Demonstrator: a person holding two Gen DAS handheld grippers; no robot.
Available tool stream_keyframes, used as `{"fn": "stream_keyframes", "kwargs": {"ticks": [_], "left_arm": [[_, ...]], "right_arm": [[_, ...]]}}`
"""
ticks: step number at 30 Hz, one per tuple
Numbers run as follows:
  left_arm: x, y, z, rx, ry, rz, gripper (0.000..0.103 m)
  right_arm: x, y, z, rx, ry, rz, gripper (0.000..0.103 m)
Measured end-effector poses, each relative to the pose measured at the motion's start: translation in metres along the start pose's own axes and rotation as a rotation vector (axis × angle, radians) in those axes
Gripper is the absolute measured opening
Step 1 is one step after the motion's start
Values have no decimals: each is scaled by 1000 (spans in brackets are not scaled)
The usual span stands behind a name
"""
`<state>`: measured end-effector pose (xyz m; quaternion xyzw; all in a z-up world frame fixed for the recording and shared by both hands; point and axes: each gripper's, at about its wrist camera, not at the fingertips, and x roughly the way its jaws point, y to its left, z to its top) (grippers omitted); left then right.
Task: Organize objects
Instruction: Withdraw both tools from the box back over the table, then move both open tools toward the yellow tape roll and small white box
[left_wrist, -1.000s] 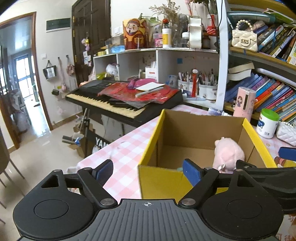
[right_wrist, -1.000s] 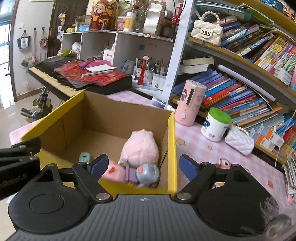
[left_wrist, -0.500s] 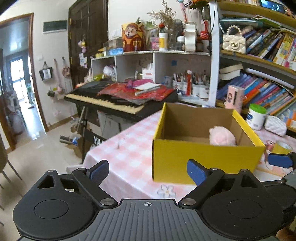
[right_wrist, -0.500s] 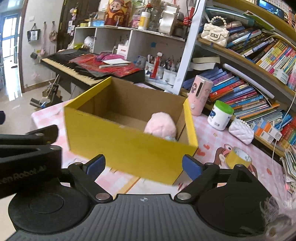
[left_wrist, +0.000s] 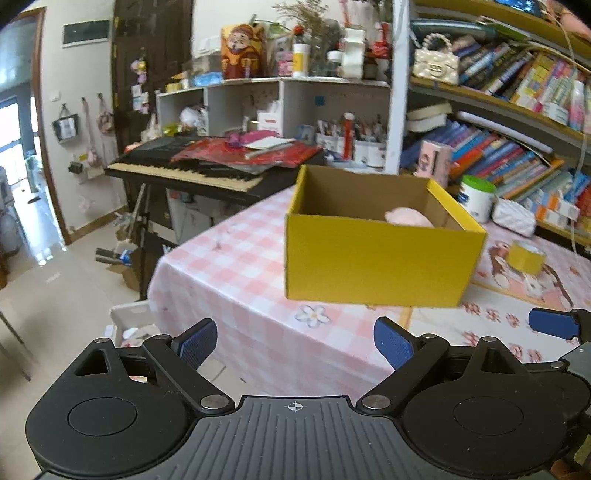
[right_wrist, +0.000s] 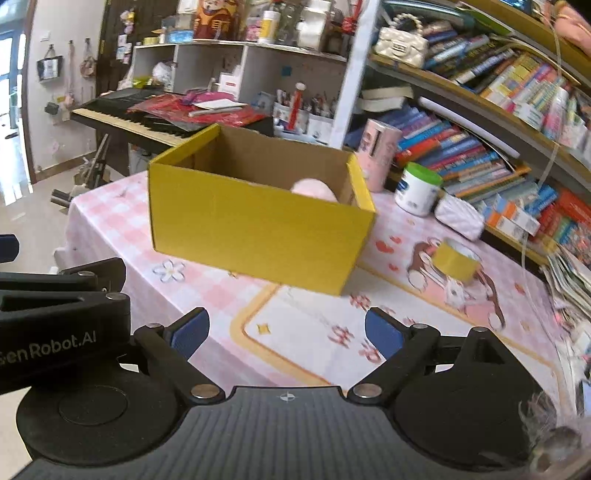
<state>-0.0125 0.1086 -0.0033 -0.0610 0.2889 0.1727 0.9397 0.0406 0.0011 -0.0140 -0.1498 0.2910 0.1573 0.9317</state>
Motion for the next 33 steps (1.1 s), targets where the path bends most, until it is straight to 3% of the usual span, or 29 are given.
{"fn": "stream_keyframes", "kwargs": {"ticks": [18,25,33], "left_arm": [[8,-84,2,145,16,-257,94],[21,-123,9,169,29,-310,94],[43,-165,20,163,45,-321,94]], "right_arm": [[-18,-89,-39,194,55,-262,93],[-9,-129,-42,218,75,-317,93],[14,-174,-34,218,94,-331,93]]}}
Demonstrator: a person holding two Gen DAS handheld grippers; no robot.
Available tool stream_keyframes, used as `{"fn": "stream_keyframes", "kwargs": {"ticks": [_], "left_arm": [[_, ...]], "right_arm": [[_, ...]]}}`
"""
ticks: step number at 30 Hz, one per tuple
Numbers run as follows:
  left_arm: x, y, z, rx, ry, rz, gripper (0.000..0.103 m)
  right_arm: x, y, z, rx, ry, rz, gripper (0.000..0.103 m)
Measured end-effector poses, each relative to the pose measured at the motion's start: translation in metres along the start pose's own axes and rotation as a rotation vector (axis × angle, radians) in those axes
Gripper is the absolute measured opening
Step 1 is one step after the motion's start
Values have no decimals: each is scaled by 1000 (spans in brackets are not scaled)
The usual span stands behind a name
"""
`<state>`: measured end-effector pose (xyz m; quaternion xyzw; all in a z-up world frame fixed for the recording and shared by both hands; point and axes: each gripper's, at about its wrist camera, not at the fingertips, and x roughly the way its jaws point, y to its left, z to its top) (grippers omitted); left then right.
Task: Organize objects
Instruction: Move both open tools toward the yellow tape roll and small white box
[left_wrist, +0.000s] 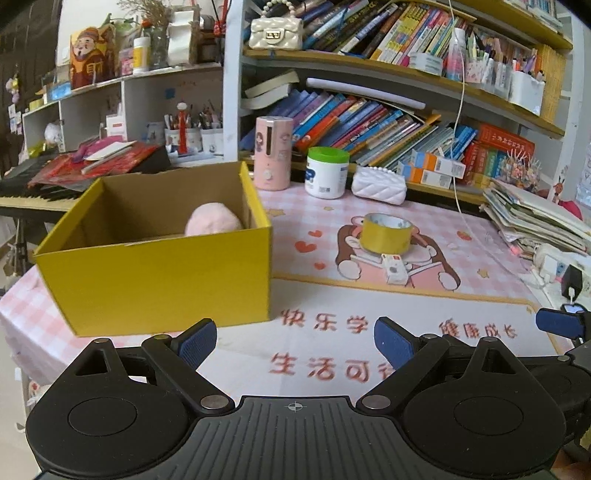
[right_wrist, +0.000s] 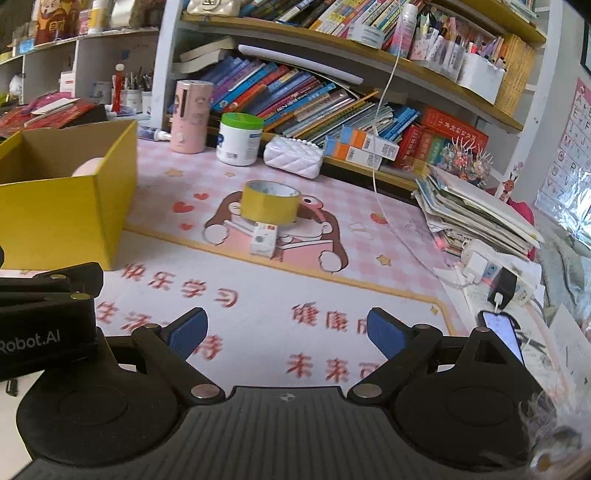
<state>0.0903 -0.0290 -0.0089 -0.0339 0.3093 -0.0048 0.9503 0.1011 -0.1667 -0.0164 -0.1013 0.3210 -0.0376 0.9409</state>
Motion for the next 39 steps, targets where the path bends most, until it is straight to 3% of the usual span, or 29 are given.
{"fn": "stream_keyframes", "kwargs": {"ticks": [19,39], "left_arm": [[70,-60,32,-59,39,71,94],[106,-92,51,-4,40,181,94]], "right_arm": [[87,-59,38,-69,9,73,93],[146,-85,48,-58,27,200,91]]}}
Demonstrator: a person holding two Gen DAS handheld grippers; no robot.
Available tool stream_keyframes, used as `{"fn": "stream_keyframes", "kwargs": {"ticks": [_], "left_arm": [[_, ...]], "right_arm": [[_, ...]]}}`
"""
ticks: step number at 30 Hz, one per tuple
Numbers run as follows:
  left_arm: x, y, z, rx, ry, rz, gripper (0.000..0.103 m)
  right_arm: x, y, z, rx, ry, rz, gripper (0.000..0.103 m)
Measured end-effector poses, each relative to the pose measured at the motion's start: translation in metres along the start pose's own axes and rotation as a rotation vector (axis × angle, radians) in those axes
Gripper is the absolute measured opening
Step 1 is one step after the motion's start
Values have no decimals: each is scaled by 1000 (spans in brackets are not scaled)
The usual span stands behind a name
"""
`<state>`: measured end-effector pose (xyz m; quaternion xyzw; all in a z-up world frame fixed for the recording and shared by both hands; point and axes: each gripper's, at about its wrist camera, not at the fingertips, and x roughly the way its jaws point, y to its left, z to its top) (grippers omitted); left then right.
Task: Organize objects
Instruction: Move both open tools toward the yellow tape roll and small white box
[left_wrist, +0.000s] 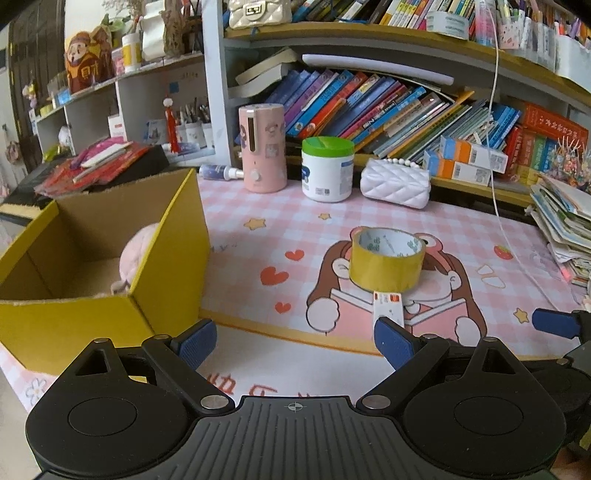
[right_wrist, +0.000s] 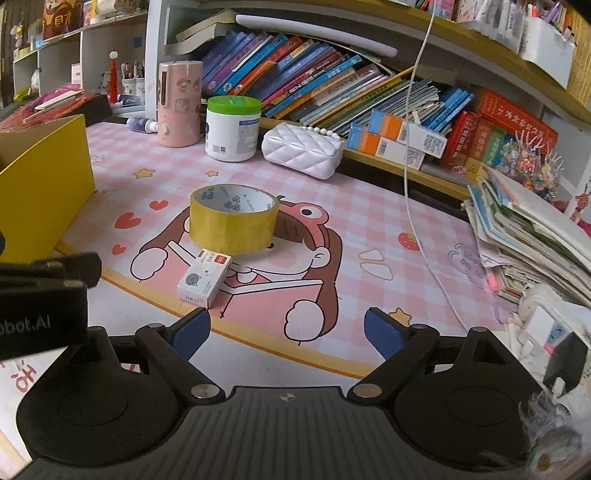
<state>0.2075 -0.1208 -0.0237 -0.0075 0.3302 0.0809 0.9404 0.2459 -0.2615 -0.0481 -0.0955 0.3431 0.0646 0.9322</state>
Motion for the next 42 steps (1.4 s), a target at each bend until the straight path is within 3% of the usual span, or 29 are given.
{"fn": "stream_keyframes", "kwargs": {"ticks": [13,36,42], "left_arm": [[7,2,19,16,-46,66,94],[9,13,17,3,-28,128,94],[9,15,19,7,-32,143,94]], "right_arm": [[33,-3,11,-33,-10,63,83],[67,5,22,-78,-15,144,80],[73,14,27,-23,32,248,69]]}}
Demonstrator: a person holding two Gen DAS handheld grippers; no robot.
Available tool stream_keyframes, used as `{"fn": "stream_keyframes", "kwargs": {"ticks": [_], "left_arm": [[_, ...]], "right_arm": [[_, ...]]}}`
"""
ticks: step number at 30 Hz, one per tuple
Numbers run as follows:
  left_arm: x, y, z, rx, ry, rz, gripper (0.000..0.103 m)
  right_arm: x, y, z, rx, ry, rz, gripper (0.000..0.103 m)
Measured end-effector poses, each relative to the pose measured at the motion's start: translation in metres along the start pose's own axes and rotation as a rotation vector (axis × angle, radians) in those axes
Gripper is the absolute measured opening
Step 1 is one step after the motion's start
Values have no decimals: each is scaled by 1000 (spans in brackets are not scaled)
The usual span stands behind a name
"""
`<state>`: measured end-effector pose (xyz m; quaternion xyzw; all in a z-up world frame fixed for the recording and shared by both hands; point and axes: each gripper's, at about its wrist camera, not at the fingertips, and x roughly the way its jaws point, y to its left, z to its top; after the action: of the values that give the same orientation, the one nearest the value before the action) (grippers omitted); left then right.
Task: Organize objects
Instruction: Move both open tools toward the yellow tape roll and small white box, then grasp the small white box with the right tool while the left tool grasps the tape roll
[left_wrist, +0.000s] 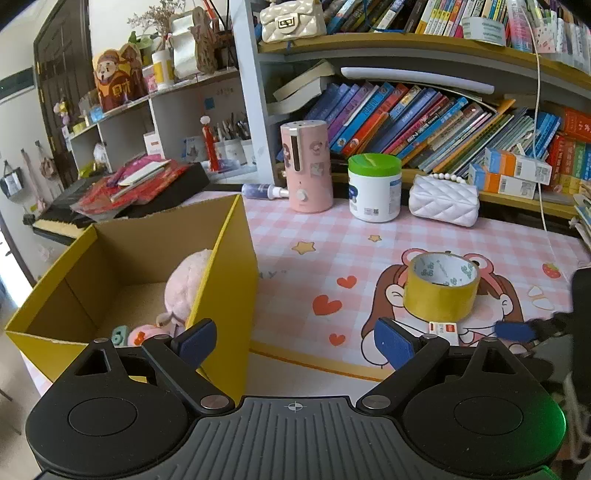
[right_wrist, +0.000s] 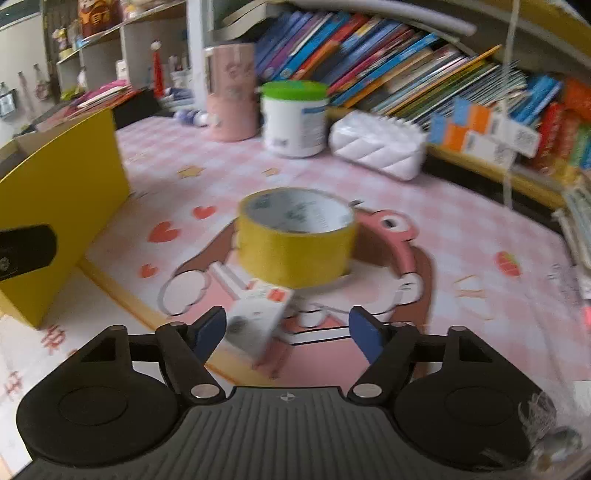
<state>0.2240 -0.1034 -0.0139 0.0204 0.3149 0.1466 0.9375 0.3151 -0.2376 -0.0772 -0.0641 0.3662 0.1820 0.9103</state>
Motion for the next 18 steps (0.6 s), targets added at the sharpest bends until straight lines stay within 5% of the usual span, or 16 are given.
{"fn": "stream_keyframes", "kwargs": {"ticks": [7,11,18], "left_arm": [[3,0,3,7,-1,8,94],[6,-2,5,6,0,-1,94],[18,-20,10,9,3,-60,94]], "right_arm": [[19,12,0,-10,23,19,53],[18,10,-1,-19,10,21,29],[-5,-14,-8,37,45,2,28]]}}
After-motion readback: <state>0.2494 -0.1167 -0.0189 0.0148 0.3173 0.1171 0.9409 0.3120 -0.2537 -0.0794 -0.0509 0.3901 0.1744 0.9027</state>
